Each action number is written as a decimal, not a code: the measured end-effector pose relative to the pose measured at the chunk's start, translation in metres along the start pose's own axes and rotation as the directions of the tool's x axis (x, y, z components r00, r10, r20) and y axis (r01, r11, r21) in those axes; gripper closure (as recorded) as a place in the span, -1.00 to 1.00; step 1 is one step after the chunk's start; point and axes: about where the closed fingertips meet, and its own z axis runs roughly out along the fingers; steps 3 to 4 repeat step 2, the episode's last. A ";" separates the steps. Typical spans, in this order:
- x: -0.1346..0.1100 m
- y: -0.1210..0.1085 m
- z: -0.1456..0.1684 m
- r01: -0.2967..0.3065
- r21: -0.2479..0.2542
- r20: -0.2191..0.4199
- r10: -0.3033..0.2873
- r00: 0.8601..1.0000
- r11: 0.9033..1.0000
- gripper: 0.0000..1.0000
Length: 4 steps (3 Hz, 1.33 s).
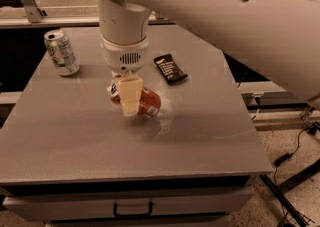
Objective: Knock coke can over
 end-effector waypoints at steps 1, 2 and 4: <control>-0.001 0.007 0.007 0.014 -0.015 0.001 -0.014 1.000 1.000 -1.00; -0.001 0.007 0.007 0.014 -0.015 0.001 -0.014 1.000 1.000 -1.00; -0.001 0.007 0.007 0.014 -0.015 0.001 -0.014 1.000 1.000 -1.00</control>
Offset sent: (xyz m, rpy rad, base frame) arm -0.0056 -0.0004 -0.0062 -0.0049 0.0113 0.0132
